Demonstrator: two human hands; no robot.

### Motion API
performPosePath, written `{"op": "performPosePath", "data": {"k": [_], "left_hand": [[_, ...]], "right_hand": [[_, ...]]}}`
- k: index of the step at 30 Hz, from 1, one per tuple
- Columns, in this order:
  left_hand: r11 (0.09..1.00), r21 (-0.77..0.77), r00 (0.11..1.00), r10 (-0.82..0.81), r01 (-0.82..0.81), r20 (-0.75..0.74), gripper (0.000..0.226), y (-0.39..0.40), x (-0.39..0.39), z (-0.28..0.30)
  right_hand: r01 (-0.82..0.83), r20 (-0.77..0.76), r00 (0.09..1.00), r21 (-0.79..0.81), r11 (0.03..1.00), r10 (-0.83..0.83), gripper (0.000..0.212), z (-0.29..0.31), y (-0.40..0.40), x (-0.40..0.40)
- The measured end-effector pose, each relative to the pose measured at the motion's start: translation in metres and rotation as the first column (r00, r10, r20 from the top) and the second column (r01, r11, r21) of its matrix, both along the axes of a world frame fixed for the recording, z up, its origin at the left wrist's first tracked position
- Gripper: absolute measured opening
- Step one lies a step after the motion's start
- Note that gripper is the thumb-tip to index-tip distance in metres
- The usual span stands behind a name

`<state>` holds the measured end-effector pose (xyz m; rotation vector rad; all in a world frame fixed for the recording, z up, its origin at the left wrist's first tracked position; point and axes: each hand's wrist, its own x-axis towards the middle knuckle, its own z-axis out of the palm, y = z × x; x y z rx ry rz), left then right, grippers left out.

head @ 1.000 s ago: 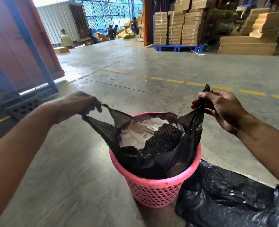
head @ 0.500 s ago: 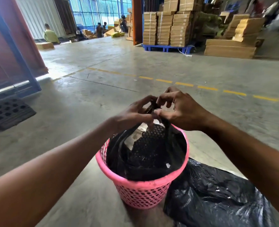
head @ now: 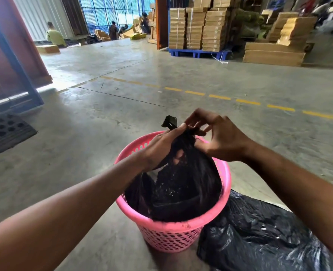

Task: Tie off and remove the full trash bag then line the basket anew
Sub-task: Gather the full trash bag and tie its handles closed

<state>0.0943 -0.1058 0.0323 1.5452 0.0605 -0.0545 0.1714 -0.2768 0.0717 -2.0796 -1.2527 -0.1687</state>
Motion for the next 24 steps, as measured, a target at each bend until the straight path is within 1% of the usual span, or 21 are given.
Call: {"op": "performPosePath", "data": {"k": [2, 4, 6, 7, 9, 12, 13, 15, 18, 19, 21, 24], "left_hand": [[0.997, -0.072, 0.999, -0.027, 0.024, -0.038, 0.047, 0.001, 0.000, 0.003], [0.988, -0.143, 0.997, -0.064, 0.056, -0.053, 0.049, 0.001, 0.001, 0.007], [0.981, -0.166, 0.993, -0.108, 0.098, -0.048, 0.051, 0.005, 0.000, 0.011], [0.976, -0.170, 0.988, -0.146, 0.137, -0.042, 0.053, 0.002, -0.003, 0.010], [0.969, -0.171, 0.982, -0.185, 0.177, -0.033, 0.054, 0.009, -0.004, 0.009], [0.974, -0.132, 0.981, -0.191, 0.183, -0.045, 0.053, 0.020, -0.005, 0.004], [0.975, -0.120, 0.980, -0.194, 0.187, -0.047, 0.053, 0.022, -0.004, 0.003], [0.975, -0.113, 0.978, -0.200, 0.193, -0.052, 0.051, 0.021, -0.011, 0.002], [0.976, -0.069, 0.976, -0.211, 0.207, -0.046, 0.051, 0.019, -0.012, 0.008], [0.976, -0.057, 0.976, -0.213, 0.211, -0.037, 0.052, 0.019, -0.012, 0.011], [0.976, -0.043, 0.976, -0.215, 0.214, -0.034, 0.052, 0.018, -0.010, 0.015], [0.976, -0.021, 0.975, -0.218, 0.217, -0.049, 0.052, 0.021, -0.007, 0.017]], "right_hand": [[0.012, 0.047, 0.999, 0.082, 0.997, -0.016, 0.027, -0.008, 0.000, 0.002], [0.057, 0.063, 0.996, 0.170, 0.984, -0.068, 0.018, -0.011, 0.001, 0.003], [0.105, 0.026, 0.993, 0.249, 0.963, -0.115, 0.007, -0.008, 0.003, 0.004], [0.154, -0.001, 0.987, 0.273, 0.950, -0.160, 0.004, -0.008, -0.005, 0.001], [0.174, -0.018, 0.984, 0.244, 0.954, -0.175, 0.006, -0.004, -0.009, 0.006], [0.081, -0.003, 0.997, 0.086, 0.993, -0.081, 0.031, -0.006, -0.010, 0.002], [0.054, 0.016, 0.998, 0.066, 0.996, -0.055, 0.034, -0.009, -0.007, 0.000], [0.029, 0.070, 0.997, 0.099, 0.995, -0.036, 0.027, -0.020, 0.002, -0.008], [0.073, 0.144, 0.984, 0.191, 0.979, -0.102, 0.008, -0.025, 0.012, -0.010], [0.090, 0.156, 0.980, 0.209, 0.974, -0.124, 0.005, -0.024, 0.013, -0.009], [0.113, 0.161, 0.975, 0.227, 0.967, -0.152, 0.010, -0.023, 0.014, -0.007], [0.114, 0.173, 0.972, 0.248, 0.962, -0.160, 0.013, -0.024, 0.014, -0.007]]}}
